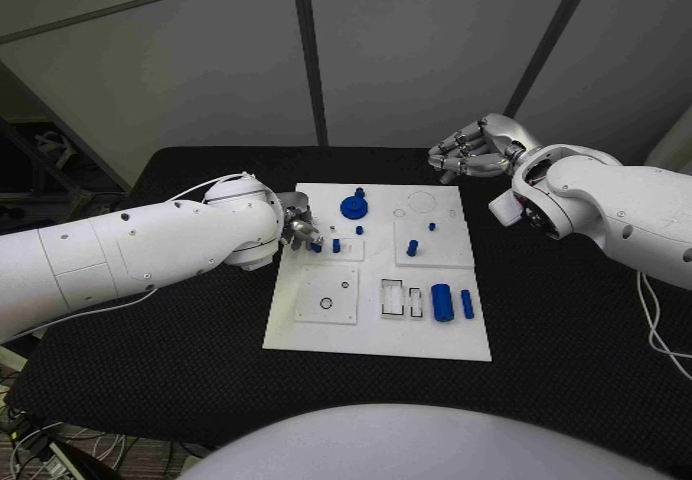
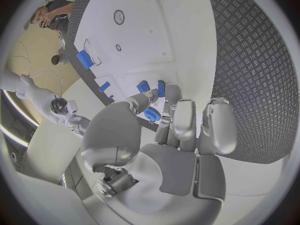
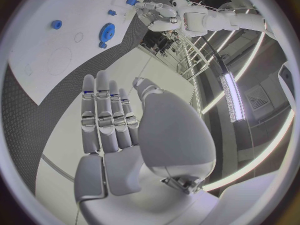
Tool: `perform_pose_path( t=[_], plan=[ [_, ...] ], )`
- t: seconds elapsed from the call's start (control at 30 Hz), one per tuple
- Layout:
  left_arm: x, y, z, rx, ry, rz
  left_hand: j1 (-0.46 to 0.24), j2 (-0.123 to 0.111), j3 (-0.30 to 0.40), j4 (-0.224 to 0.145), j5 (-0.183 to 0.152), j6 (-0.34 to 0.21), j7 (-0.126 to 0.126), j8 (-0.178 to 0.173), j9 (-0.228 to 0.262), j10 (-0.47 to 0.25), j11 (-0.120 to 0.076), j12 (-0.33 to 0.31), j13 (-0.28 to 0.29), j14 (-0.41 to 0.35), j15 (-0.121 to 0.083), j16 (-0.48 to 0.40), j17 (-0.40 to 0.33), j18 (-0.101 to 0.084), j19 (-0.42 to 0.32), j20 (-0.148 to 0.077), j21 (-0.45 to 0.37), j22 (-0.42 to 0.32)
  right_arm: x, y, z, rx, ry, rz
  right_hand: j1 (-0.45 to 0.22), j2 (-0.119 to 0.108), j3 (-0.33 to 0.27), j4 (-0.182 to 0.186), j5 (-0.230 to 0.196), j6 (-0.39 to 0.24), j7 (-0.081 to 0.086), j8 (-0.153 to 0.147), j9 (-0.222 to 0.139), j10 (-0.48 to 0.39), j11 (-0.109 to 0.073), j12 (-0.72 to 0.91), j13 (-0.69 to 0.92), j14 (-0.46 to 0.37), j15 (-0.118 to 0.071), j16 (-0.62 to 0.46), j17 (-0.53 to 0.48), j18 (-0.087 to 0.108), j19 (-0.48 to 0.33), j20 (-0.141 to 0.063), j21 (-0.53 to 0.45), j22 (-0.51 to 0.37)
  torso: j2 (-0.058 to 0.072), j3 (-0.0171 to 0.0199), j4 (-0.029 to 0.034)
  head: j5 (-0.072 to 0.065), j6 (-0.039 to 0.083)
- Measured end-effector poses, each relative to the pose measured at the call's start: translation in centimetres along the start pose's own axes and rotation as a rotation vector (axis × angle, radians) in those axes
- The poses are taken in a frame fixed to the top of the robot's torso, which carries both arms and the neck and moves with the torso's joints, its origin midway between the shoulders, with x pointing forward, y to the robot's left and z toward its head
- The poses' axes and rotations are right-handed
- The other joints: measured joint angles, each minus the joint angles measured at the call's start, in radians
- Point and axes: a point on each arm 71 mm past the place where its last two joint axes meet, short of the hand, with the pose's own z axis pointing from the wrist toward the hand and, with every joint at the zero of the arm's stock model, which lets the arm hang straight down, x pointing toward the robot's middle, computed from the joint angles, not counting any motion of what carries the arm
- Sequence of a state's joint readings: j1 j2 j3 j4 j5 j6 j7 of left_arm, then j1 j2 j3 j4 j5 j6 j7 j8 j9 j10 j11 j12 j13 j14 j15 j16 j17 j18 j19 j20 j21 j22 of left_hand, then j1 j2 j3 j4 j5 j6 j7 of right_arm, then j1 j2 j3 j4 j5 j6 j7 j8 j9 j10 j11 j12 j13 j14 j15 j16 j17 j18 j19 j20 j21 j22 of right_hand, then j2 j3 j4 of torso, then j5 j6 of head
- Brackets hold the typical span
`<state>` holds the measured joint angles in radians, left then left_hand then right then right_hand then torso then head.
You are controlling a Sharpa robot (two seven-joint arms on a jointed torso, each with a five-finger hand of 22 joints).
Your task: Assemble the parts on the task board
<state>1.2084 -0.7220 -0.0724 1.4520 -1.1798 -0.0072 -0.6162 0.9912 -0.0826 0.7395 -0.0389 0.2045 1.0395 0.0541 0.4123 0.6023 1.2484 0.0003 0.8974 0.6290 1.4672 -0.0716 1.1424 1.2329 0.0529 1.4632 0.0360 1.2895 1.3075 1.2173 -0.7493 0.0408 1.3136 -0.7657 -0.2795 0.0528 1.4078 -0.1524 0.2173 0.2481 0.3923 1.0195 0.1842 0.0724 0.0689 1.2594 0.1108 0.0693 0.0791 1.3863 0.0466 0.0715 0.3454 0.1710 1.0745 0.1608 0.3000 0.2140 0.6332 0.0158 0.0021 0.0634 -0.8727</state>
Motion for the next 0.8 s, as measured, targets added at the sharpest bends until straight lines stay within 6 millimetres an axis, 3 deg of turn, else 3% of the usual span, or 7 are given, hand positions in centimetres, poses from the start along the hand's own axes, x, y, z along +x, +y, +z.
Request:
perform_pose_path(
  t=[0.5, 0.63, 0.8],
  plan=[
    [-0.05, -0.2, 0.08, 0.002, 0.008, 0.033, -0.003, 0.003, -0.006, -0.006, -0.001, -0.006, -0.002, 0.019, -0.001, 0.003, 0.003, 0.008, 0.01, 0.0, 0.0, 0.0, 0.0, 0.0, 0.0, 0.0, 0.0, 0.0, 0.01, -0.02, -0.01, 0.001, 0.003, 0.0, 0.0, 0.0, 0.0, 0.0, 0.0, 0.0, 0.0, 0.0, 0.0, 0.0, 0.0, 0.0, 0.0, 0.0, 0.0, 0.0, 0.0, 0.0, 0.0, 0.0, 0.0, 0.0, 0.0, -0.0001, 0.0004, 0.0, 0.0],
    [-0.06, -0.27, 0.17, 0.001, 0.008, 0.037, -0.01, 0.009, -0.013, -0.013, -0.021, -0.014, -0.008, 0.031, -0.006, 0.01, -0.004, 0.013, 0.013, 0.0, 0.0, 0.0, 0.0, 0.0, 0.0, 0.0, -0.001, 0.0, 0.01, -0.02, -0.01, 0.001, 0.003, 0.0, 0.0, 0.0, 0.0, 0.0, 0.0, 0.0, 0.0, 0.0, 0.0, 0.0, 0.0, 0.0, 0.0, 0.0, 0.0, 0.0, 0.0, 0.0, 0.0, 0.0, 0.0, 0.0, 0.0, 0.0001, 0.0005, -0.001, 0.0],
    [-0.09, -0.31, 0.29, -0.001, 0.01, 0.042, -0.042, -0.002, 0.008, -0.05, -0.032, -0.016, -0.009, 0.046, -0.019, 0.02, -0.012, 0.019, 0.016, -0.002, -0.002, 0.0, 0.001, 0.0, 0.0, 0.0, -0.001, 0.0, 0.02, -0.02, 0.0, 0.001, 0.003, 0.0, 0.0, 0.0, 0.0, 0.0, 0.0, 0.0, 0.0, 0.0, 0.0, 0.0, 0.0, 0.0, 0.0, 0.0, 0.0, 0.0, 0.0, 0.0, 0.0, 0.0, 0.0, 0.0, 0.0, 0.0004, 0.0004, -0.002, 0.0]
  ],
)
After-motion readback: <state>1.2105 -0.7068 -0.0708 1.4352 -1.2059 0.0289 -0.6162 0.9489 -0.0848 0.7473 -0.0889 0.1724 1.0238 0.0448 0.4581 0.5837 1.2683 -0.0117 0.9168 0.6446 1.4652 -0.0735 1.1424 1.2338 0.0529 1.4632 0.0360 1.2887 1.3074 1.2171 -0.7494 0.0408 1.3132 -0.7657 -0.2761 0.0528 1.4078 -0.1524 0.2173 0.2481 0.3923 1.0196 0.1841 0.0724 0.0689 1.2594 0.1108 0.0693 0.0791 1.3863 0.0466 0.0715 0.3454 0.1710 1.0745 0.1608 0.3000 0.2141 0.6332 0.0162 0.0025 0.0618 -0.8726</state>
